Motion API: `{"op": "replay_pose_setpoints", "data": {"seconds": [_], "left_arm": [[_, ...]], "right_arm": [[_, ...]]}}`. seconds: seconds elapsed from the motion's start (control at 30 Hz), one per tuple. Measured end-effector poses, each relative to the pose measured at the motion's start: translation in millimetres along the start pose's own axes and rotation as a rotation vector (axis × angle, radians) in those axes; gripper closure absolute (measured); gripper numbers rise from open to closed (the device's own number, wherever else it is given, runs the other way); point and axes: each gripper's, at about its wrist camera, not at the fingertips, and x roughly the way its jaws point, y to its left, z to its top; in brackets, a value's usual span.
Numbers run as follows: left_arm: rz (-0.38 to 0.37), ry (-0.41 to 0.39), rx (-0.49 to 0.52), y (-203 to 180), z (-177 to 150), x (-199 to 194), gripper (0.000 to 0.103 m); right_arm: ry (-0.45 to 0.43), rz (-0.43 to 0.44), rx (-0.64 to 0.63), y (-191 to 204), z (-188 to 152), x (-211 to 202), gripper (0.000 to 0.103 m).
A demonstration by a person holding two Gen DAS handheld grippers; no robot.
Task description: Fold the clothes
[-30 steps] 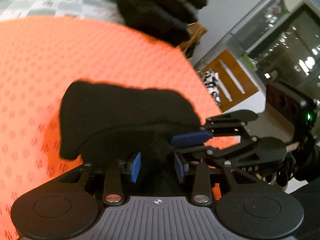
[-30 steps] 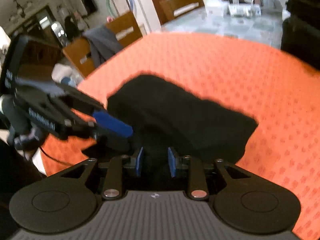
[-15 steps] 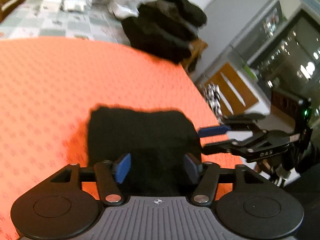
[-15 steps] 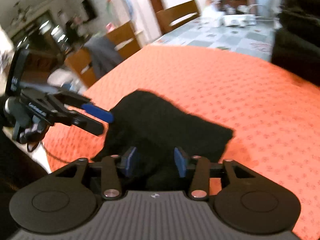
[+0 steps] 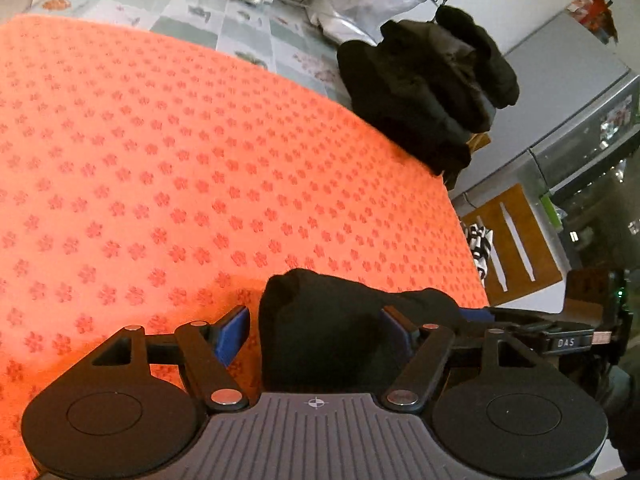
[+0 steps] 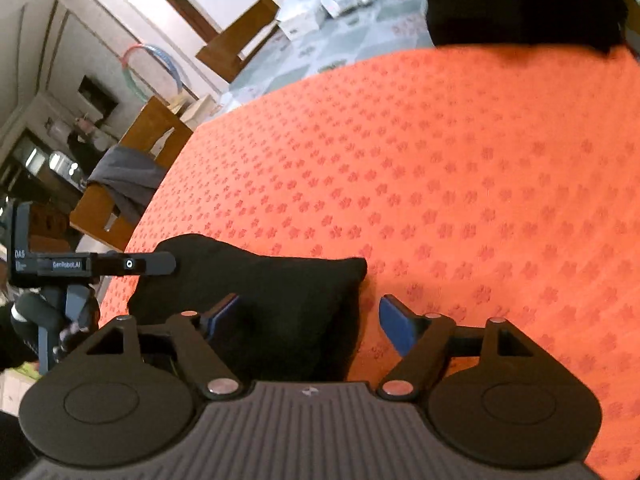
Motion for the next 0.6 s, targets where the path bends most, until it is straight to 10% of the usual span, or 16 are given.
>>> {"op": "replay_pose_setpoints", "data": {"seconds": [0.47, 0.6], "left_arm": [[-0.004, -0.023, -0.117, 6, 6, 22, 0.037], [-0.023, -0.058, -0.141, 4, 3, 12, 0.062]], "right_arm": [[-0.004, 0.119, 0.147, -26, 10, 25, 0.022], [0.012, 0.191, 0.217, -30, 8, 29, 0.064]]}}
